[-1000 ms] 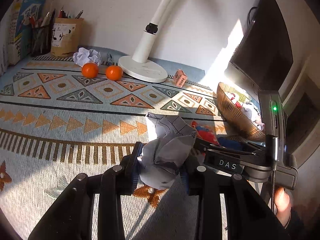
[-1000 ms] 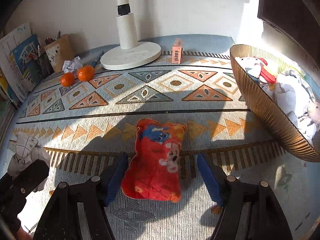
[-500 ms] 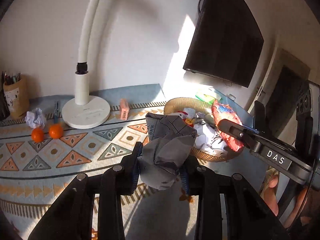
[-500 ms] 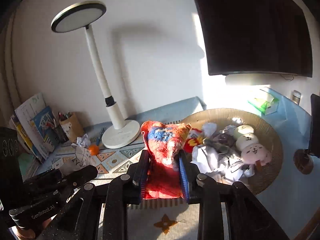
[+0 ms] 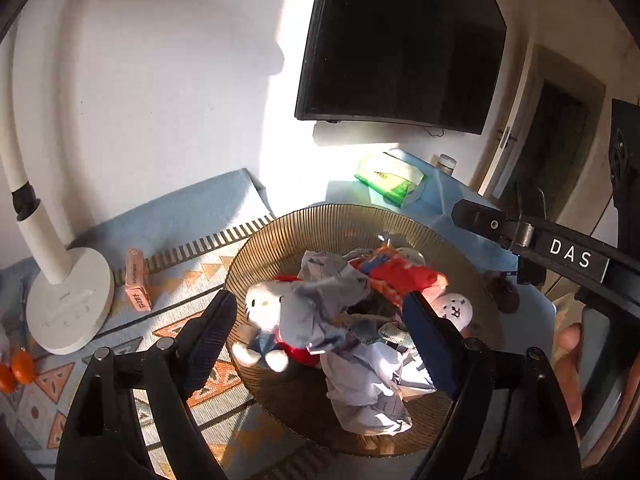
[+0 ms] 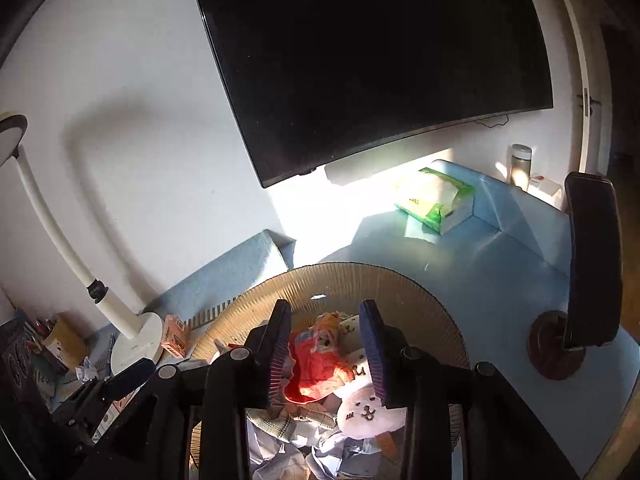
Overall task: Organize objects
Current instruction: 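Carry both items over the gold bowl and open both grippers, then move both open grippers back toward the two oranges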
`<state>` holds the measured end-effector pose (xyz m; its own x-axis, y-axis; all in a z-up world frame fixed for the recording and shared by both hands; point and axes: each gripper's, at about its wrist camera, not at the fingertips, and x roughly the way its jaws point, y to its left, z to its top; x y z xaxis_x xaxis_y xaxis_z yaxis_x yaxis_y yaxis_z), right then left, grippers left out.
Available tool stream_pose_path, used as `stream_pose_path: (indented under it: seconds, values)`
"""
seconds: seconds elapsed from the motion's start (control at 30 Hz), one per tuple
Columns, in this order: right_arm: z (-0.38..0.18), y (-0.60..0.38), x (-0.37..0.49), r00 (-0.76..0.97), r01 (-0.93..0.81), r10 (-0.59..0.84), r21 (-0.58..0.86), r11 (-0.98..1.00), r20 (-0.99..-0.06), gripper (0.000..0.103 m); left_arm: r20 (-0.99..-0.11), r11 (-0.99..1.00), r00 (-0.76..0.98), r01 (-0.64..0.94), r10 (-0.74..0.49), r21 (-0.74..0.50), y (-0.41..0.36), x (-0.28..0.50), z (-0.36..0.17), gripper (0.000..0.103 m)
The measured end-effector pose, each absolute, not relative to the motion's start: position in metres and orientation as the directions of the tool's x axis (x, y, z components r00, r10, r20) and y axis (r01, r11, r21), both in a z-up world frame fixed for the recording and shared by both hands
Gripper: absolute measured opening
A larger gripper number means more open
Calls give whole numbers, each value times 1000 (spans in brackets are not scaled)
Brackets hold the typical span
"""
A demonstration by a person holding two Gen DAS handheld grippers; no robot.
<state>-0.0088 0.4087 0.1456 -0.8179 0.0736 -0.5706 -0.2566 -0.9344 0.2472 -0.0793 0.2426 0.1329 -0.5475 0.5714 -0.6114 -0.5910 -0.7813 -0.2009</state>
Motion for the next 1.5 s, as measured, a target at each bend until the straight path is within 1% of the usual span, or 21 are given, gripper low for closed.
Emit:
stream_pose_path:
  seconds: [0.1, 0.17, 0.23, 0.3, 0.43, 0.47, 0.5, 0.6, 0.7, 0.77, 0.8, 0.83, 0.9, 0.93, 0.97, 1.0, 1.03, 1.13, 1.27, 1.43, 1.5]
  values:
    - [143, 402, 8, -815, -233, 52, 245, -941, -577, 34, -608, -781, -536, -573, 586, -248, 209, -67, 127, 84]
    - [146, 389, 20, -822, -188, 7, 259, -947, -569, 34, -607, -782, -529, -557, 594, -280, 183, -59, 130, 84]
    - [153, 366, 31, -831, -109, -62, 270, -957, -553, 34, -609, -783, -520, -542, 599, -307, 154, -49, 138, 84]
    - [160, 335, 42, -833, -23, -123, 256, -966, -539, 35, -604, -789, -534, -536, 592, -301, 123, -34, 155, 84]
    - [158, 273, 57, -822, 102, -207, 220, -970, -530, 41, -577, -848, -630, -460, 520, -262, 59, -1, 194, 87]
    - [153, 260, 58, -817, 123, -222, 216, -969, -532, 42, -565, -859, -650, -435, 508, -271, 42, 6, 200, 92]
    - [145, 247, 56, -808, 142, -235, 208, -968, -540, 42, -554, -867, -668, -411, 496, -280, 27, 13, 206, 96]
    - [113, 216, 45, -759, 167, -257, 203, -965, -599, 42, -545, -908, -726, -339, 420, -247, -10, 26, 211, 97]
    - [78, 198, 34, -735, 187, -277, 207, -960, -619, 42, -554, -943, -763, -262, 332, -204, -38, 32, 191, 98]
    - [59, 192, 36, -785, 186, -240, 152, -971, -571, 42, -562, -966, -788, -172, 253, -194, -52, 32, 159, 99]
    - [49, 189, 36, -798, 178, -211, 113, -977, -565, 42, -565, -969, -791, -142, 234, -202, -57, 29, 139, 99]
    - [40, 186, 33, -788, 171, -189, 86, -981, -585, 42, -573, -971, -790, -115, 217, -210, -63, 27, 120, 99]
    - [32, 184, 26, -750, 196, -214, 98, -976, -626, 42, -596, -969, -773, -95, 216, -228, -64, 18, 87, 96]
    - [33, 185, 26, -753, 211, -231, 106, -972, -616, 44, -598, -968, -771, -91, 218, -234, -64, 18, 78, 96]
    - [33, 186, 26, -754, 213, -231, 104, -971, -615, 49, -592, -969, -778, -82, 209, -235, -64, 18, 70, 95]
    - [31, 184, 25, -750, 210, -223, 95, -973, -622, 63, -587, -971, -787, -68, 192, -227, -63, 18, 63, 95]
    - [30, 181, 23, -750, 205, -210, 82, -975, -627, 65, -614, -974, -768, -53, 182, -222, -62, 15, 60, 95]
    - [29, 174, 22, -758, 202, -180, 36, -979, -627, 65, -590, -967, -784, -55, 195, -248, -68, 20, 62, 95]
    - [27, 165, 24, -762, 214, -155, -19, -977, -628, 65, -598, -959, -771, -55, 217, -277, -71, 17, 61, 95]
    - [25, 159, 25, -765, 216, -128, -64, -974, -632, 65, -599, -960, -772, -51, 212, -274, -71, 17, 61, 95]
    - [23, 156, 21, -738, 248, -148, -61, -967, -659, 65, -610, -965, -769, -35, 191, -258, -71, 17, 61, 95]
